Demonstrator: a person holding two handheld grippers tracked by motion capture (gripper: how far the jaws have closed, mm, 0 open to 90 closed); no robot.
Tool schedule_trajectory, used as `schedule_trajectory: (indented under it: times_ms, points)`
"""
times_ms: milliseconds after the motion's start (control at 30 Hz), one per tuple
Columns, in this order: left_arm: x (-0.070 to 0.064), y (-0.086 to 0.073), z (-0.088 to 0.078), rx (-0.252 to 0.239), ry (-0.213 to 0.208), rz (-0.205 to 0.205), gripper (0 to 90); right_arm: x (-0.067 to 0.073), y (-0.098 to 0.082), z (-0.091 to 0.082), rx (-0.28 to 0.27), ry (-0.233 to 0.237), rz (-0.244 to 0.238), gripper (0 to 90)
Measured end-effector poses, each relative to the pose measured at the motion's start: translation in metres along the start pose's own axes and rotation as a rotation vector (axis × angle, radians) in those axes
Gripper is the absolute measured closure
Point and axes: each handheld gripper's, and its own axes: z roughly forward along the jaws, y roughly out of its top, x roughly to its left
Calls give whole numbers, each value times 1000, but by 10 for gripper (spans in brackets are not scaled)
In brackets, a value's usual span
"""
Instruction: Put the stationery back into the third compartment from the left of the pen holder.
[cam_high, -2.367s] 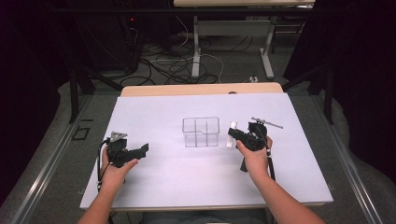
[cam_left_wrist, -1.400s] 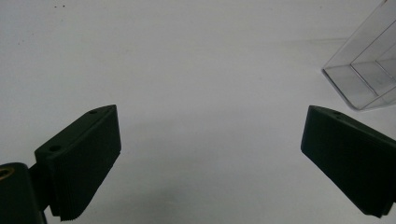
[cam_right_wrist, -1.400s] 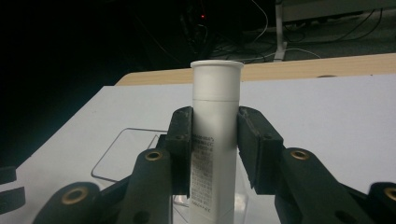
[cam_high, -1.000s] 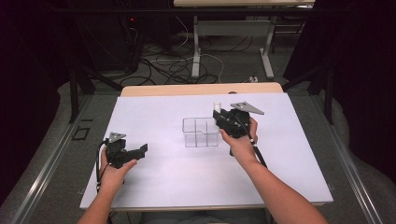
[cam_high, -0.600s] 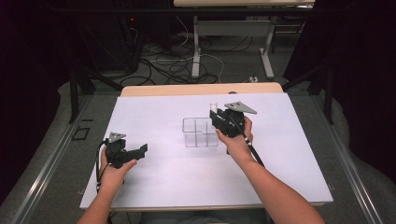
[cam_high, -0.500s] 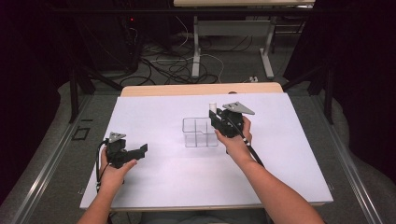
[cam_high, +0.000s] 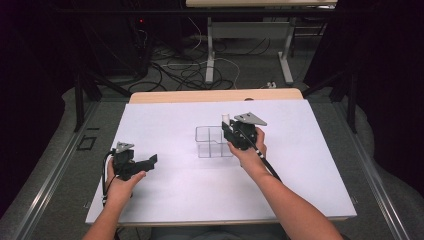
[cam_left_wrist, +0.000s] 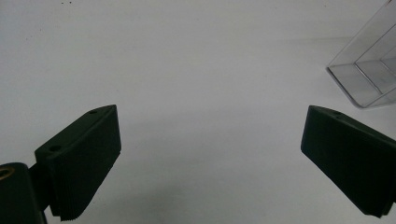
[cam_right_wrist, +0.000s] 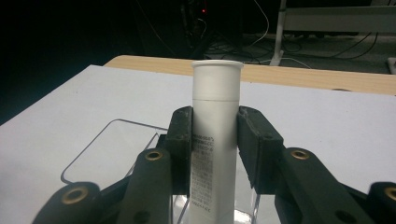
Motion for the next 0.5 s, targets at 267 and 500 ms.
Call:
schedule_trajectory:
  times_ms: [267, 500]
  points:
    - [0, 0, 0, 12, -4, 9, 51, 4, -3, 1, 0, -7, -28, 661]
    - [1, 0, 0, 10, -5, 8, 51, 4, -6, 3, 0, -6, -31, 661]
